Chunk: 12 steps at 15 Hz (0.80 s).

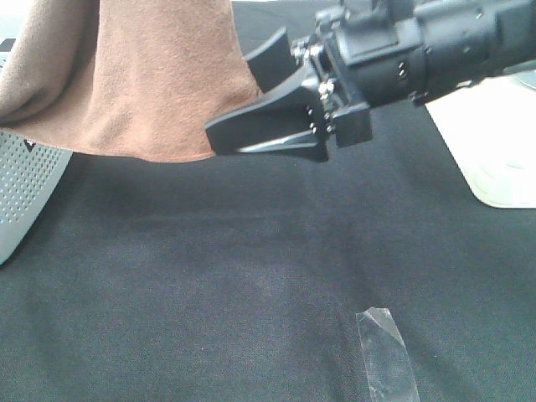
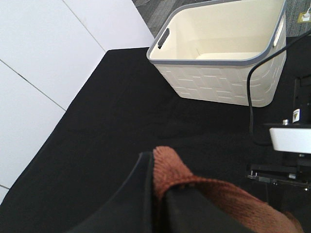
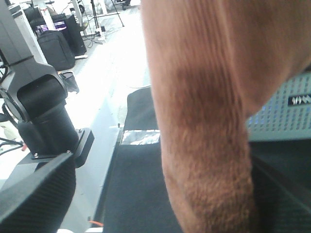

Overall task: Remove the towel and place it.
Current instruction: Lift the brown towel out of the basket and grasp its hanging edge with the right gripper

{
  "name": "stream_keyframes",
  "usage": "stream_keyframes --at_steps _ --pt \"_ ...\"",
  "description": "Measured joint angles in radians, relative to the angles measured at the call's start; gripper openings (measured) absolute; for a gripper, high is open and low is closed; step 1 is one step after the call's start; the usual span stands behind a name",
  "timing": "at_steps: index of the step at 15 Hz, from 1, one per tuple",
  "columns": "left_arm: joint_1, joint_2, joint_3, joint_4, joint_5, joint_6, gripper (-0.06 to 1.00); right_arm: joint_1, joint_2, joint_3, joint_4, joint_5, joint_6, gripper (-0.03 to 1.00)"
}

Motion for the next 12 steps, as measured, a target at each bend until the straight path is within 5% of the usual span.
stream_keyframes --at_steps 5,12 --pt "0.000 0.002 0.000 -0.020 0.001 0.000 0.00 0.000 0.028 -0.001 0.053 0.005 0.015 0.79" --pt "0.000 0.019 0.002 -0.051 -0.008 -0.025 0.00 0.000 0.028 -0.001 0.054 0.000 0.029 0.42"
